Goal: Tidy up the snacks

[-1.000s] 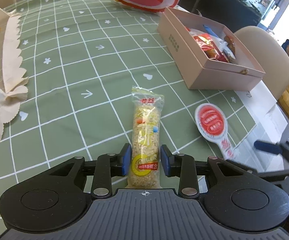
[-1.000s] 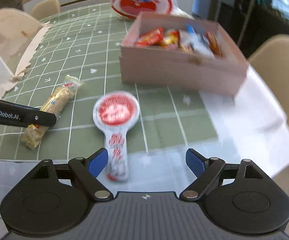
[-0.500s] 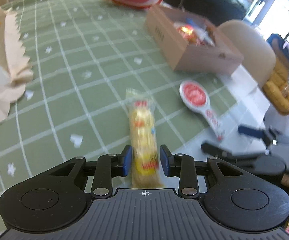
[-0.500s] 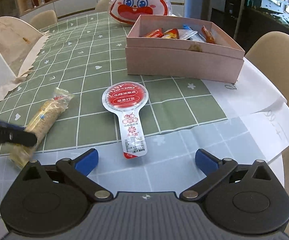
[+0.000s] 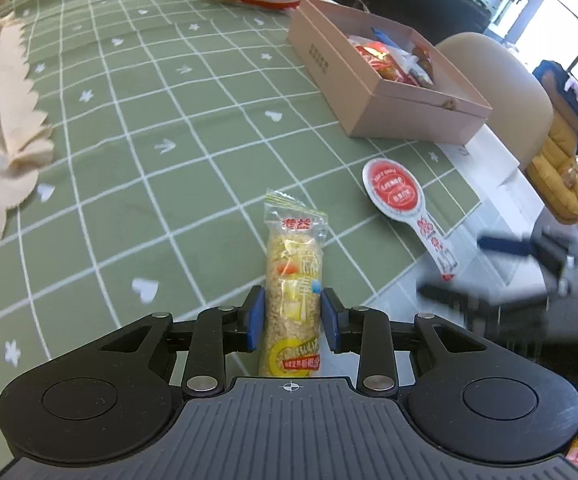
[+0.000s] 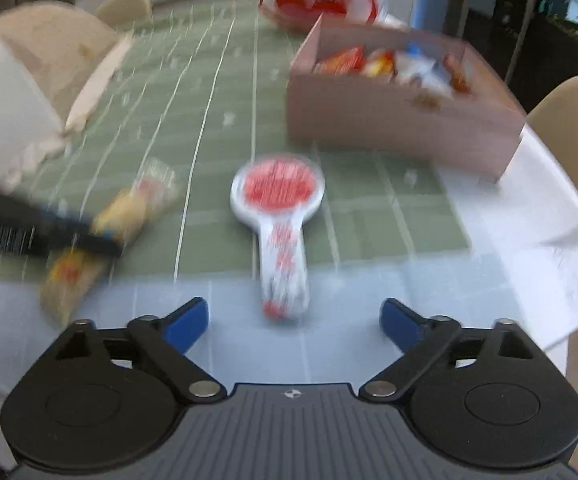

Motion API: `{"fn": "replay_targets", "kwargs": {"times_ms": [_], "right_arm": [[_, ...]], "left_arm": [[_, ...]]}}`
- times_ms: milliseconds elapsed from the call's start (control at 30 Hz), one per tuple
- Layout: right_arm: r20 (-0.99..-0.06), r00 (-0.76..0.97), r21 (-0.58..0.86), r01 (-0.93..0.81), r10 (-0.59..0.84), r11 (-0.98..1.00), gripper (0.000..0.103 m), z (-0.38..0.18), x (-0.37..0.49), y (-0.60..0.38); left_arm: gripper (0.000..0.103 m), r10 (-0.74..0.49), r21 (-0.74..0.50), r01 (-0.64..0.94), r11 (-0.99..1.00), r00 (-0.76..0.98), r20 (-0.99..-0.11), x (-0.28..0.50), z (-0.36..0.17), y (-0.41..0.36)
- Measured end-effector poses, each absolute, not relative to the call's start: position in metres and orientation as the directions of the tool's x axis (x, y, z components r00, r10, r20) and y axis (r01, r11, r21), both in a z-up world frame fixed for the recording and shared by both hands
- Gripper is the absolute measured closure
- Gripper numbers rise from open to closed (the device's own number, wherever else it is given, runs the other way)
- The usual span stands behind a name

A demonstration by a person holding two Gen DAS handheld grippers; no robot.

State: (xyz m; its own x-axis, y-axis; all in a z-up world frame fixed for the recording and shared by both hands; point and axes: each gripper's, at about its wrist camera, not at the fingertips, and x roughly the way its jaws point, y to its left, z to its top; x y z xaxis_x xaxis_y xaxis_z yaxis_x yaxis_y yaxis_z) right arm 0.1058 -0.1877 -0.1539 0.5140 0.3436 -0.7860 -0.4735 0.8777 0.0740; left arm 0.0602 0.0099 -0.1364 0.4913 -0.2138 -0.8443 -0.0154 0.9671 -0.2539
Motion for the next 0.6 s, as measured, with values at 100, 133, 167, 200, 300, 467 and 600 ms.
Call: {"fn": "replay_targets", "kwargs": {"times_ms": [100,133,167,200,300,467,600], "right_arm": [[-0.772,0.532,0.063,-0.478,0.347,0.876,0.01,-0.151,0.125,-0.175],[-0.769,0.533,0.067,-0.481,0.352,0.874,0.01,-0.152,0.13,-0.17],[-0.771,0.529,0.072,-0.482,0.355,0.873,0.01,-0.154,0.136,-0.166],[-0.776,0.519,0.082,-0.479,0.358,0.874,0.011,-0.157,0.142,-0.162],[-0.794,0.492,0.1,-0.474,0.357,0.875,0.024,-0.164,0.151,-0.152],[-0.8,0.473,0.093,-0.51,0.369,0.855,0.043,-0.157,0.138,-0.149],[-0.8,0.467,0.116,-0.496,0.377,0.861,0.043,-0.15,0.126,-0.163]], "left_arm": [[0.068,-0.215,-0.263,-0.024,0.965,0.503,-0.837,0.055,-0.137,0.011],[0.068,-0.214,-0.26,-0.022,0.965,0.503,-0.837,0.054,-0.137,0.011],[0.068,-0.213,-0.255,-0.015,0.967,0.503,-0.837,0.054,-0.137,0.01],[0.068,-0.212,-0.249,-0.006,0.968,0.503,-0.838,0.054,-0.137,0.009],[0.068,-0.218,-0.251,0.001,0.968,0.502,-0.837,0.052,-0.136,0.01],[0.068,-0.237,-0.263,0.02,0.965,0.499,-0.834,0.049,-0.137,0.012],[0.068,-0.246,-0.248,0.062,0.967,0.49,-0.836,0.047,-0.136,0.007]]}}
